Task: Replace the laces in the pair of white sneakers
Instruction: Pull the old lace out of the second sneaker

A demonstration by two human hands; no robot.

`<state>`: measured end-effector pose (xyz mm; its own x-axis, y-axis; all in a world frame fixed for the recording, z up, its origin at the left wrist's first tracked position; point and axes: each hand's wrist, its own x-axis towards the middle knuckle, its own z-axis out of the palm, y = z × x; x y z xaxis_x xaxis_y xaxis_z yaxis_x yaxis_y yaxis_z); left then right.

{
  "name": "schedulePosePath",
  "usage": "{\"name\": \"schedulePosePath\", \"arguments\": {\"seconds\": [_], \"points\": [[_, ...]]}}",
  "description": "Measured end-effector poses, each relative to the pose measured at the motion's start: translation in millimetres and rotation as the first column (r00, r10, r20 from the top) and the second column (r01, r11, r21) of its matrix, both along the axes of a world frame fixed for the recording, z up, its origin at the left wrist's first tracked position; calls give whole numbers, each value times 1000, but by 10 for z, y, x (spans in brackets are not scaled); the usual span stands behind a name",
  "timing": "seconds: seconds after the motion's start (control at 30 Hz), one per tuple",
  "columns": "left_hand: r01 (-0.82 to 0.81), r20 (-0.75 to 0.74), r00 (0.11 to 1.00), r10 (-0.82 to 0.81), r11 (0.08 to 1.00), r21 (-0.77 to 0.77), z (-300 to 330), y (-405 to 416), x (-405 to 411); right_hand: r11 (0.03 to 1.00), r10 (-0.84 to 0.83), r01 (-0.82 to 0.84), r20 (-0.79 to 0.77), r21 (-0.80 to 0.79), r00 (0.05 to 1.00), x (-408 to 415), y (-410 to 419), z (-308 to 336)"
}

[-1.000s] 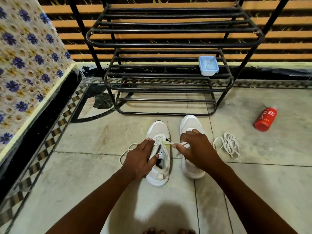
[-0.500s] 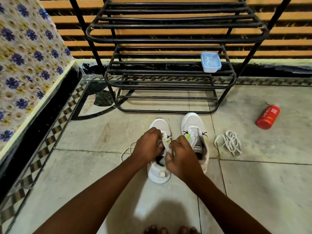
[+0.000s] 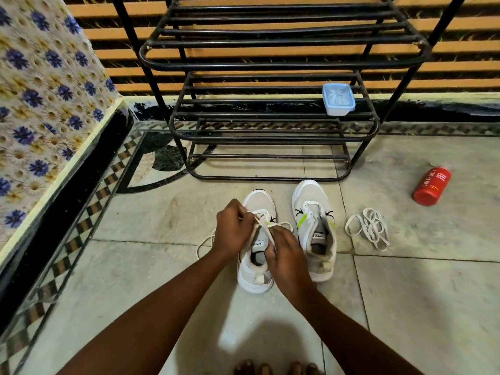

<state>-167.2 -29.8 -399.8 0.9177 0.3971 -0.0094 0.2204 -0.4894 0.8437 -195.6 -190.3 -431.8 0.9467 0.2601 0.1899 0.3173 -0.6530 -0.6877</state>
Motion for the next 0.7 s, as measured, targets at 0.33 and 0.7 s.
{"name": "schedulePosePath", "arguments": {"seconds": [0.33, 0.7], "points": [[289, -105, 952, -288, 957, -3, 261, 34, 71, 998, -28, 28, -7, -61, 1000, 94, 110, 13], [223, -147, 966, -211, 972, 71, 281, -41, 157, 991, -85, 86, 7, -103, 996, 134, 140, -44]]}}
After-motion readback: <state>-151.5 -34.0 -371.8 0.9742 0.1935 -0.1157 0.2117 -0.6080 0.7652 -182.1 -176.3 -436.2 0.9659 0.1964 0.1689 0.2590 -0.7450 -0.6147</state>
